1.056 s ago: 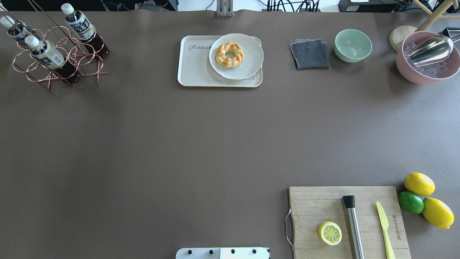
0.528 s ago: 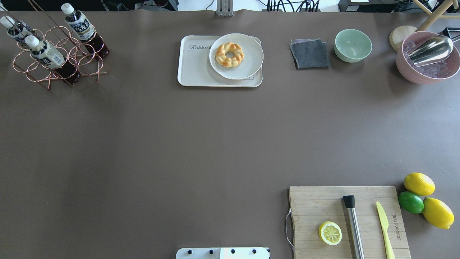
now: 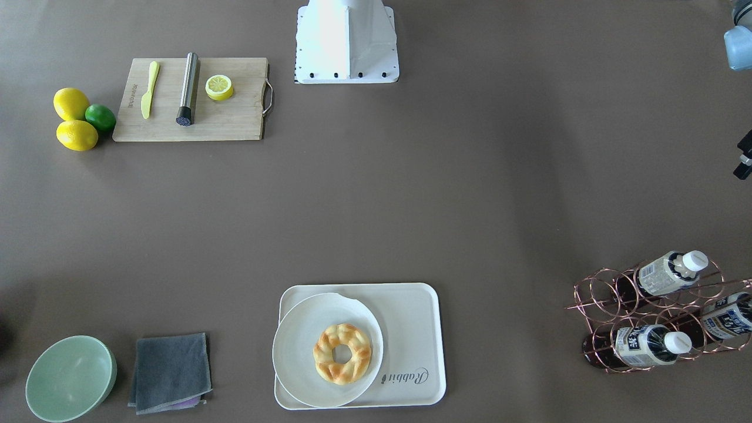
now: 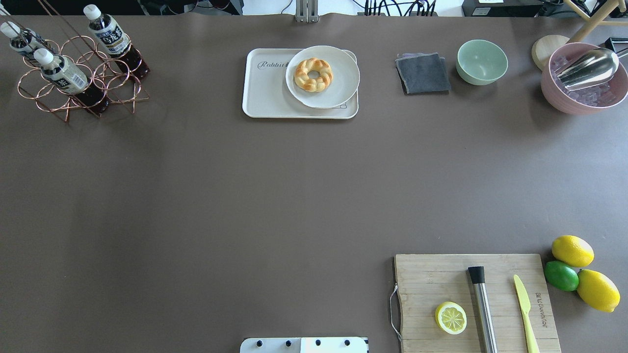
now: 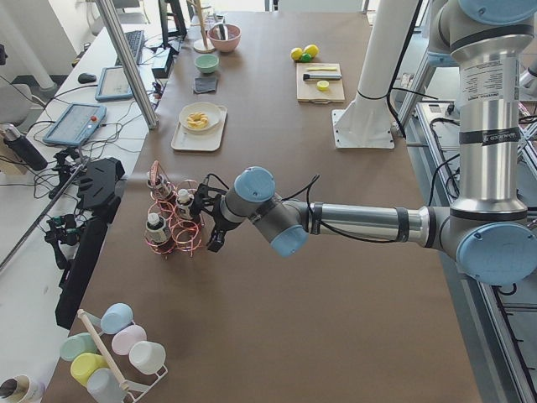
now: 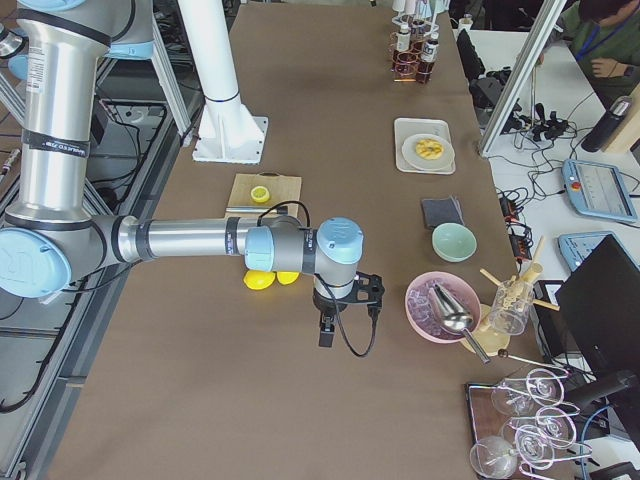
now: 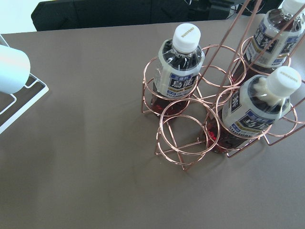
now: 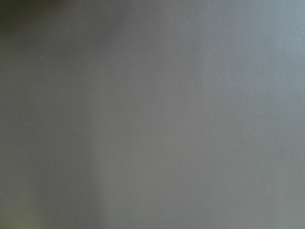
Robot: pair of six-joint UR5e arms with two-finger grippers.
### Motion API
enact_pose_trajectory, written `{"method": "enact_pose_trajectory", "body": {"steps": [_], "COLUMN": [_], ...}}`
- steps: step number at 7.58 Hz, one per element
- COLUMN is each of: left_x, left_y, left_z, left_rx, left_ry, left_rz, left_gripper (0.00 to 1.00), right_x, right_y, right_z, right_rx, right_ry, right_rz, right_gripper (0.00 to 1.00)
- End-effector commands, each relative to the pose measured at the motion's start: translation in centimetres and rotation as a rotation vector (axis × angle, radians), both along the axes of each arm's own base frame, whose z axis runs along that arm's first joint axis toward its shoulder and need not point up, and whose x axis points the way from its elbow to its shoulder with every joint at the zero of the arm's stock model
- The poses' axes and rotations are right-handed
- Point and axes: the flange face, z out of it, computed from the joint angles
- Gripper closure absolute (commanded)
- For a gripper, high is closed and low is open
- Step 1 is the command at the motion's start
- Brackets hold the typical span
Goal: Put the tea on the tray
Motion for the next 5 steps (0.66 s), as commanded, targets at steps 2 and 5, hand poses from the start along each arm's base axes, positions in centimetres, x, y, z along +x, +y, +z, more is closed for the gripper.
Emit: {"method": "enact_pose_trajectory", "body": {"steps": [2,5], "left_x": [2.8,8.6], "left_y": [0.0,-1.7], "left_z": [-5.9,-8.3], "left_rx": [0.01,0.044], "left_ry": [0.103,0.067], "left_rz": [-0.092,-0.154], "left_gripper": [0.02,0.02], "right_x": [0.0,0.0], "right_y": [0.1,0.1], "right_z": [0.1,0.1], "right_rx": [-0.003,-0.003], "right_ry": [-0.002,-0.002], "right_rz": [0.0,0.0], "right_gripper": [0.0,0.0]}}
